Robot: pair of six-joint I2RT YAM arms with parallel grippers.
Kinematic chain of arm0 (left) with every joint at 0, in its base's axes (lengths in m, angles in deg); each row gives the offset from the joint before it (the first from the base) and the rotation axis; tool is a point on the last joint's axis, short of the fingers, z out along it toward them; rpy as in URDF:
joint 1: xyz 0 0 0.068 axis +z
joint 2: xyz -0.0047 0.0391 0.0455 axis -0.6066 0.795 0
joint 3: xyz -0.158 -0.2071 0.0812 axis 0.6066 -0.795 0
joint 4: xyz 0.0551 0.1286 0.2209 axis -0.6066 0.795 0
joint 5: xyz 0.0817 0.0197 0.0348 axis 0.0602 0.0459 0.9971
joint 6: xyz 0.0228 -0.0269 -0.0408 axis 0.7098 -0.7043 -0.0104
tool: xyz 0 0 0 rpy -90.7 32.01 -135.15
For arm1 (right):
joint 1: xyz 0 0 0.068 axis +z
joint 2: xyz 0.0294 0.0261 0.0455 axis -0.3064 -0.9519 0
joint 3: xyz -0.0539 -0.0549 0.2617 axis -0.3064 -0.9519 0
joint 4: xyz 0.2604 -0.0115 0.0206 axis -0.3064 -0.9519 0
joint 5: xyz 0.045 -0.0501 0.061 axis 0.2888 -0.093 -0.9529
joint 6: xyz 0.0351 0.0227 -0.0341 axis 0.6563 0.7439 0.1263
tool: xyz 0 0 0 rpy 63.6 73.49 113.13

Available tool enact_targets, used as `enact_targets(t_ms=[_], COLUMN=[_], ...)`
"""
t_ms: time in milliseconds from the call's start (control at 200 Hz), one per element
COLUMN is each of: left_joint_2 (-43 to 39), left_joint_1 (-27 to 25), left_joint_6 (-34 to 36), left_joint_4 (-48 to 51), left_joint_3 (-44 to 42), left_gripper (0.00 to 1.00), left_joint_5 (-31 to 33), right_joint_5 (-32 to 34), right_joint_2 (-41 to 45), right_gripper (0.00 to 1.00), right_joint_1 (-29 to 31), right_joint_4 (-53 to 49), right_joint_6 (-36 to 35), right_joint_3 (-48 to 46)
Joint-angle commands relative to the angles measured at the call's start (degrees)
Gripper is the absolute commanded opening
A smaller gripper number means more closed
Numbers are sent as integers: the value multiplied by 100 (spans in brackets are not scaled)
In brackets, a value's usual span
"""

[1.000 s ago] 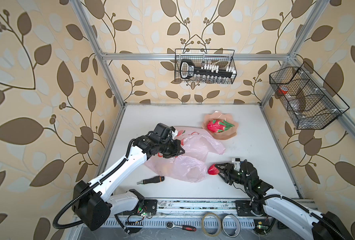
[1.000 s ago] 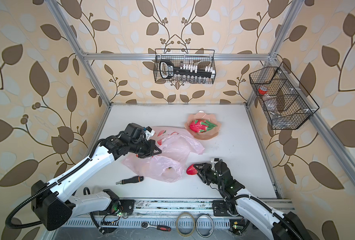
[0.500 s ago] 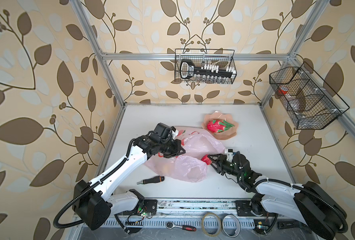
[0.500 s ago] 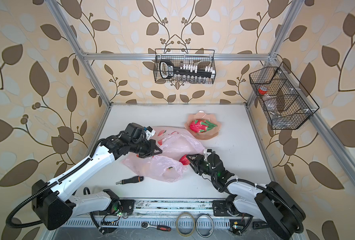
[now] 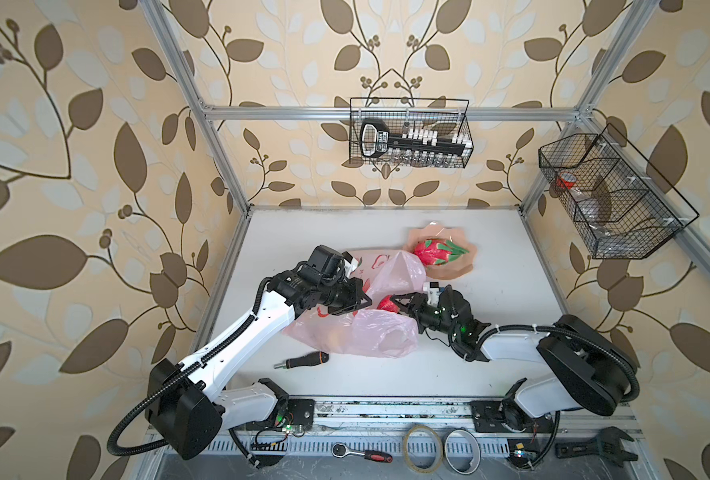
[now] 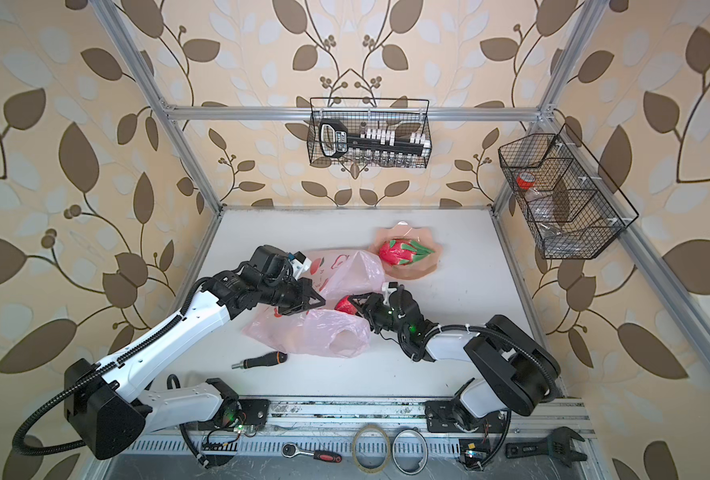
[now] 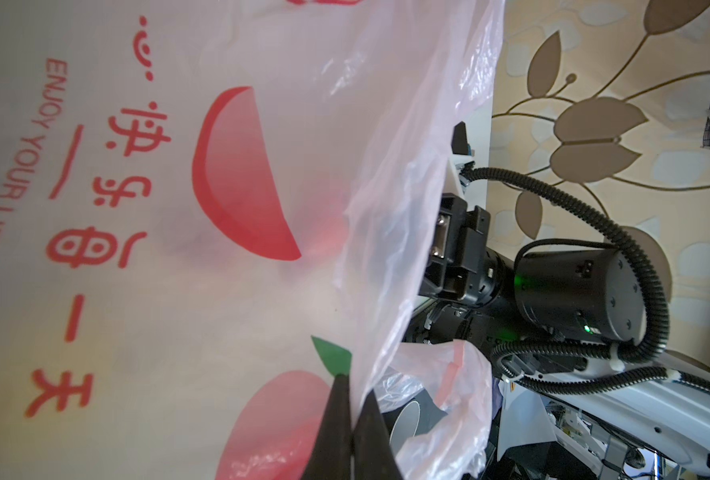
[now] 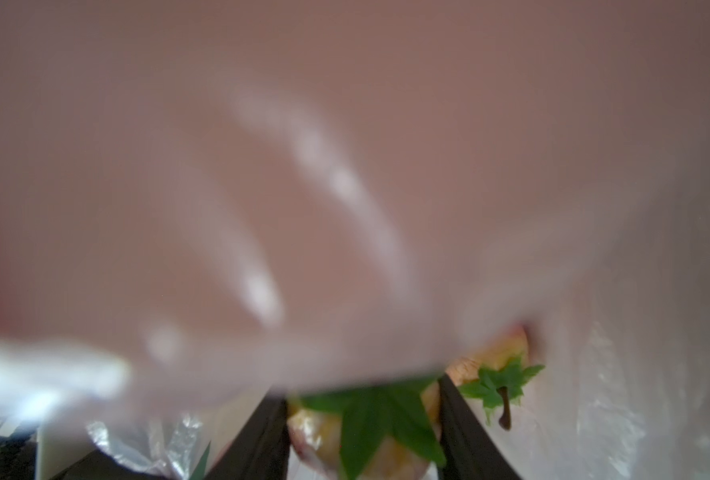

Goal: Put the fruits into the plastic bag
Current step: 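Lower the strawberry into the bag held open by the left gripper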

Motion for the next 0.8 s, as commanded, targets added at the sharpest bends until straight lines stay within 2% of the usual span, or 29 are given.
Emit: enact_targets(t_ms=[0,265,520,665,795], left_joint_2=[-33,-70,-123,-158,-191], left_joint_1=[-53,-48,-53,-47,-53], left_joint_6=[80,79,86,78,90], left_joint_4=[-85,-65,-24,-6,20], left_joint_3=[214,201,215,196,189], left_gripper=[0,0,0,0,0], left_joint_5=[-98,-70,-34,-8,31], right_joint_5=[26,68,124,160,151], right_joint_2=[-340,-1111,-1519,-1519,-1389], right_gripper=[21,24,36,48,68], right_joint_1=[155,421,667,707,706], right_joint_4=[243,118,-677,-873,-940], right_joint_6=[260,289,256,198,88], right_joint_3=[318,1020,1602,1675,1692])
